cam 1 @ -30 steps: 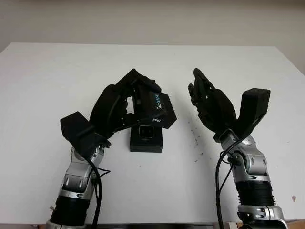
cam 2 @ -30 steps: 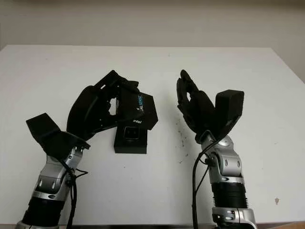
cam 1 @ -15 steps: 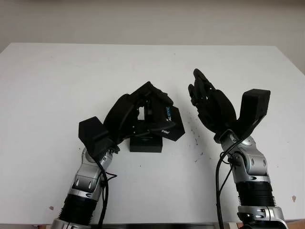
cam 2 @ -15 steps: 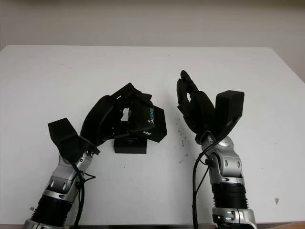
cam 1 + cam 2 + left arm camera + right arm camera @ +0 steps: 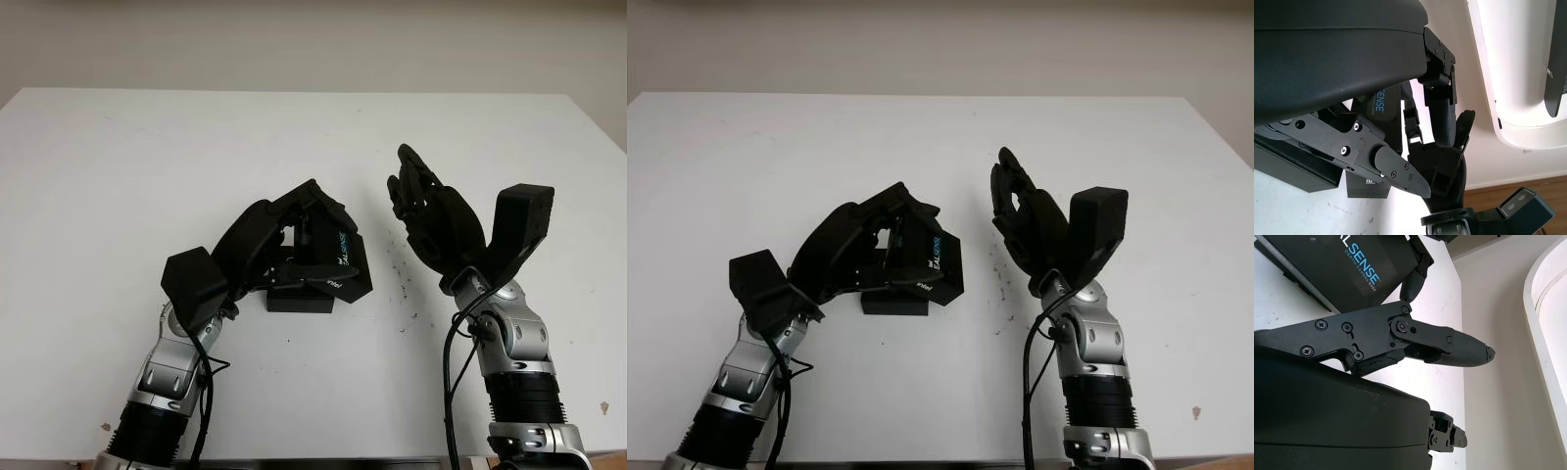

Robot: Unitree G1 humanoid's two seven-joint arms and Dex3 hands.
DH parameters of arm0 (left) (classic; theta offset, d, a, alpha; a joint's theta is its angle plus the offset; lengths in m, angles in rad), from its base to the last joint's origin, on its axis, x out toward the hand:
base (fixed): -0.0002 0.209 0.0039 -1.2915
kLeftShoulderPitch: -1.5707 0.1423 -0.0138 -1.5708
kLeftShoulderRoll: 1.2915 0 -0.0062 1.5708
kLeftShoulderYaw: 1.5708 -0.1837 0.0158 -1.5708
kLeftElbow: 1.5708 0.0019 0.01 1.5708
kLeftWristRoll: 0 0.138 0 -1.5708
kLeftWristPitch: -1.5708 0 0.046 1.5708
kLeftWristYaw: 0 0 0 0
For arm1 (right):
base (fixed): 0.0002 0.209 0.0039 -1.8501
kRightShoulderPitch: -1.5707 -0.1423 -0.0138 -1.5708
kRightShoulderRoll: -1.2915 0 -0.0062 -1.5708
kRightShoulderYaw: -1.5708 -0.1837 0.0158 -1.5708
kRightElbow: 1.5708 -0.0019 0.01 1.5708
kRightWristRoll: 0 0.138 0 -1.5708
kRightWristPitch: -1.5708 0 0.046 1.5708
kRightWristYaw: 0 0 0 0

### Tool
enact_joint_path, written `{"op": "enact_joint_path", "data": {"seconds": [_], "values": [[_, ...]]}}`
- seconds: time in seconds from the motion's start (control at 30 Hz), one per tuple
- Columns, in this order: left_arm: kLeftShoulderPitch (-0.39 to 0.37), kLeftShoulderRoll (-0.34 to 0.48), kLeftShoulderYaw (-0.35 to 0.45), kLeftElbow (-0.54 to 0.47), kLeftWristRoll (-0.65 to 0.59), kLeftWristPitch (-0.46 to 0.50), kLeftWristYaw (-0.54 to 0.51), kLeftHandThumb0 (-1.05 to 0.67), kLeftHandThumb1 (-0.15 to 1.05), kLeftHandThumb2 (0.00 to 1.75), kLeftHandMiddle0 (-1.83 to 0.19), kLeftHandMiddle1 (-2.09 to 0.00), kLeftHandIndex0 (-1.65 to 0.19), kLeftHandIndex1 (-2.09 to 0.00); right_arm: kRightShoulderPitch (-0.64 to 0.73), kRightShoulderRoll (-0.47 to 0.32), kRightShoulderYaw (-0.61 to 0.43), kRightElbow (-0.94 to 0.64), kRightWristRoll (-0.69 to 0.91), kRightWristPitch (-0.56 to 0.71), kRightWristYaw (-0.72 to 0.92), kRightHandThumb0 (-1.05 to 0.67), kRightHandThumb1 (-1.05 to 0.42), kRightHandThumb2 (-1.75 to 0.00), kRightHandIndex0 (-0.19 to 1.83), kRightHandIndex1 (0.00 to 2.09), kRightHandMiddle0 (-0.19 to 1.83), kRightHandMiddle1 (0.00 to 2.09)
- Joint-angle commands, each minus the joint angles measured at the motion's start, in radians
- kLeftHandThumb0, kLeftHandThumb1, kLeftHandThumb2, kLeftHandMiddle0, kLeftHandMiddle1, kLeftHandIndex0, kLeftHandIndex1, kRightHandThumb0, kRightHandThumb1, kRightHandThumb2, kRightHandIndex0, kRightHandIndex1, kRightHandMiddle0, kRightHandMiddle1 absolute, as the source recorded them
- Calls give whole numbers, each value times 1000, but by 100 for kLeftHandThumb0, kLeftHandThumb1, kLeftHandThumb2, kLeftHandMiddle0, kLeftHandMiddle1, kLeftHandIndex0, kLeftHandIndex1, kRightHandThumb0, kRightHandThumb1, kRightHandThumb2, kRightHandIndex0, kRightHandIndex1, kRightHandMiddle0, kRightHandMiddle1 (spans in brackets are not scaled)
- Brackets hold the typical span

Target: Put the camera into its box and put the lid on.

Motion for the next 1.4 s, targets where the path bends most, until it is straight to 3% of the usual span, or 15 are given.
{"op": "enact_joint_path", "data": {"seconds": [0.0, 0.67, 1.37], "values": [[9, -2, 3, -14, 3, -7, 8, -20, 98, 5, -39, -157, -31, -150, -14, -7, -7, 5, 1, -9, 5, -71, -105, -58, -11, 6, -8, 6], [10, 7, 24, 27, 11, -43, 47, -21, 100, 5, -36, -165, -27, -155, -16, -22, -12, 7, 1, -3, 25, -69, -105, -59, -12, 5, -9, 5], [45, 18, 44, -47, -33, 65, 41, -19, 99, 5, -40, -156, -32, -149, -25, -33, -13, 24, 0, -2, 32, -68, -105, -58, -12, 5, -10, 5]]}}
